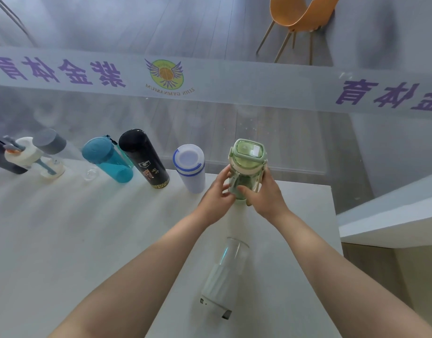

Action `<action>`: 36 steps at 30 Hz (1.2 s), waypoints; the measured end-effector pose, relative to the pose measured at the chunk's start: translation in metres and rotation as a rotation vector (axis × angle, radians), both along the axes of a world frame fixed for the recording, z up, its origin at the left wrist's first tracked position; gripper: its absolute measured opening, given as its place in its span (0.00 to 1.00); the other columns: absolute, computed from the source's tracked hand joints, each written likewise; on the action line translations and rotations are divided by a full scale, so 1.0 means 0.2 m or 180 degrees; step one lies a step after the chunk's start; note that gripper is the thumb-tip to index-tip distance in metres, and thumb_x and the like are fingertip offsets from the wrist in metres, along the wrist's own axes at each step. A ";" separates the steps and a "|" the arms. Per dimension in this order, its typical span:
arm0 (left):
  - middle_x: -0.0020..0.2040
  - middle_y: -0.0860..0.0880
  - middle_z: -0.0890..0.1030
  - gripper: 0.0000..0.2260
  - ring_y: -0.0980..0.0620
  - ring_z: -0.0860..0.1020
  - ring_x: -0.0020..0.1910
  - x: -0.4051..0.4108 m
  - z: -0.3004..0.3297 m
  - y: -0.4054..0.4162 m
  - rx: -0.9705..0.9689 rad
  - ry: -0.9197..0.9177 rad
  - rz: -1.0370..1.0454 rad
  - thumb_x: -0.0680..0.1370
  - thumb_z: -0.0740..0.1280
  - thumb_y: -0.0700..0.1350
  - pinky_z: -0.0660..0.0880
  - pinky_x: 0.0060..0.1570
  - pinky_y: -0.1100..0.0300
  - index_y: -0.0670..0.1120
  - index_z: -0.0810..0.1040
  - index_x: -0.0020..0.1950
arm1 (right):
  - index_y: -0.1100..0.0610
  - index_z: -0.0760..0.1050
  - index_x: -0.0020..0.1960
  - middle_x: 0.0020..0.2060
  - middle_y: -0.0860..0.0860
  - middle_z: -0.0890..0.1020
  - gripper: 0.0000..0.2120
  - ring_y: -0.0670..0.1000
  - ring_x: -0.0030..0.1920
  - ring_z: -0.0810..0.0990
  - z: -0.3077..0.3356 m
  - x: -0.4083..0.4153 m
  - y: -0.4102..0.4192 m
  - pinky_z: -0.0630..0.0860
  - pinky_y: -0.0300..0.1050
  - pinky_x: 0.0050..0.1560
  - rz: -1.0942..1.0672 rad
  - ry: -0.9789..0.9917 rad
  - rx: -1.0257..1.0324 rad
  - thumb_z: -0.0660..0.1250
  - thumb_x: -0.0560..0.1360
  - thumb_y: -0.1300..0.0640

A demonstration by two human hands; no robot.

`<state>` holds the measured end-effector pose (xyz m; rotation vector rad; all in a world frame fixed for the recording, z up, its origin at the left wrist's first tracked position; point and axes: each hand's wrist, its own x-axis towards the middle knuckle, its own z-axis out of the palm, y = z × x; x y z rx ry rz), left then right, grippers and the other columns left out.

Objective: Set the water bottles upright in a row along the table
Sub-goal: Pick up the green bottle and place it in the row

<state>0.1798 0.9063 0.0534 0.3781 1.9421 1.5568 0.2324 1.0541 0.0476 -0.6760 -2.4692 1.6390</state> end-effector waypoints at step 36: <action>0.69 0.58 0.69 0.30 0.59 0.74 0.64 0.02 -0.07 0.02 0.0102 -0.0217 0.0067 0.76 0.58 0.31 0.77 0.48 0.65 0.61 0.62 0.70 | 0.42 0.69 0.63 0.55 0.49 0.81 0.34 0.52 0.45 0.80 0.03 -0.13 0.22 0.71 0.37 0.26 0.0387 -0.0240 -0.0797 0.79 0.62 0.55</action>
